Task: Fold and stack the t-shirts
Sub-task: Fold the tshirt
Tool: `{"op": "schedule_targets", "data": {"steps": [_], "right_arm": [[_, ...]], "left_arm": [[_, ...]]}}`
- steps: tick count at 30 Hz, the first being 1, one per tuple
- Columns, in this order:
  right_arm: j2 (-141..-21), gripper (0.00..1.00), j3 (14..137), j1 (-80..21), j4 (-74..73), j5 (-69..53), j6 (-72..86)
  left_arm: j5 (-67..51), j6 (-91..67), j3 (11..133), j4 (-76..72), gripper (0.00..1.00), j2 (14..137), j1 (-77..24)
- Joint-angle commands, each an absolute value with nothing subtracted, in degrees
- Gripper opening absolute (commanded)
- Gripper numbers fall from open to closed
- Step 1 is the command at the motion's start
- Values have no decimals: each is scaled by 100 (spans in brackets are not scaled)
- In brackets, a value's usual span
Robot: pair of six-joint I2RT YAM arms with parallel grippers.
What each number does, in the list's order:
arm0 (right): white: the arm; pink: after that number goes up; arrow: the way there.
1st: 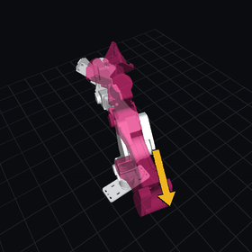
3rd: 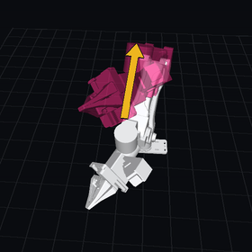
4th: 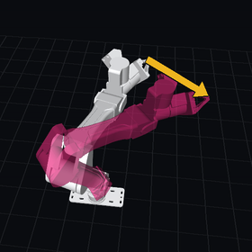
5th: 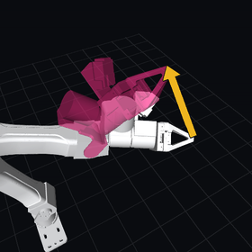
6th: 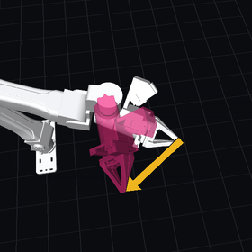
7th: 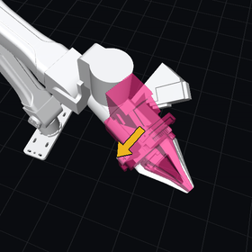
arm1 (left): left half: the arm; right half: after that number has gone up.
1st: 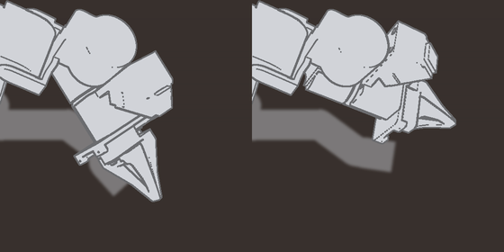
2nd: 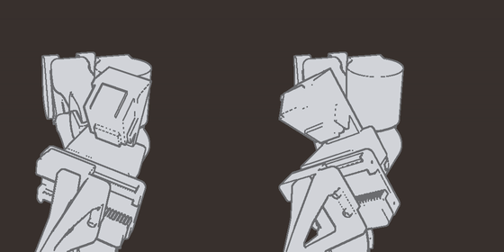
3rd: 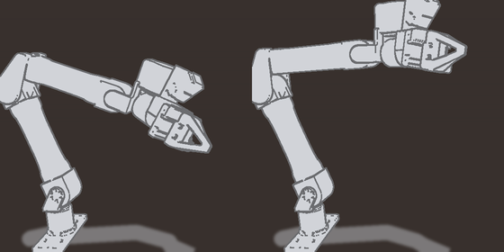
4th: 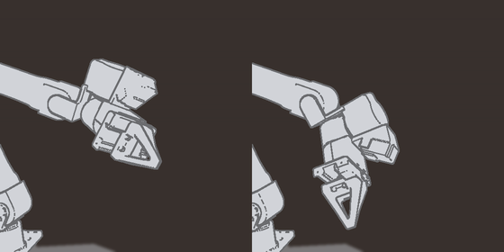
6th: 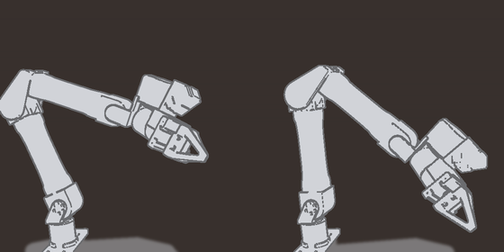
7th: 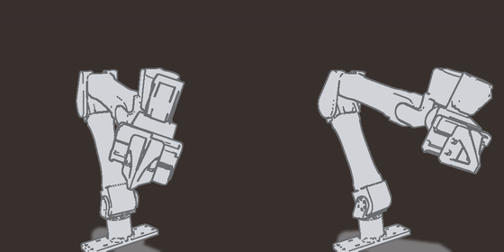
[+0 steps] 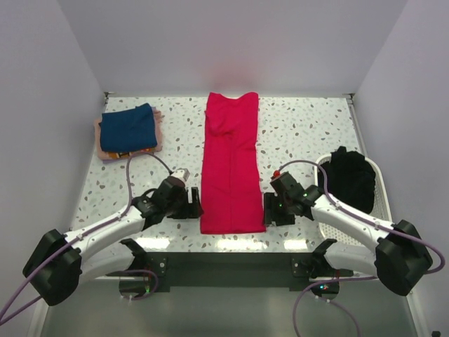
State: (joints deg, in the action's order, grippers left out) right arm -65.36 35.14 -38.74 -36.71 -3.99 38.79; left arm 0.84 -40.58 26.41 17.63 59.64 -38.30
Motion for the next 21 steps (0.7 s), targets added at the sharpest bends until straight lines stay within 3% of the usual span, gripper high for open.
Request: {"op": "schedule_targets", "data": {"steps": [1, 13, 16, 21], "right_arm": [[-6556, 56, 3402, -3929, -3375, -439, 4166], [-7074, 53, 3147, -4008, -2558, -844, 4315], [-7163, 47, 3111, -4051, -2505, -905, 4342], [-7110, 26, 3041, -4096, -2549, -932, 4359]], "left_arm": [[149, -4430, 2540, 1784, 79, 5871, -4025], [185, -4720, 2426, 1608, 77, 6055, -4342], [211, -4763, 2426, 1608, 75, 6108, -4421], [228, -4878, 2408, 1582, 70, 6143, -4552]]}}
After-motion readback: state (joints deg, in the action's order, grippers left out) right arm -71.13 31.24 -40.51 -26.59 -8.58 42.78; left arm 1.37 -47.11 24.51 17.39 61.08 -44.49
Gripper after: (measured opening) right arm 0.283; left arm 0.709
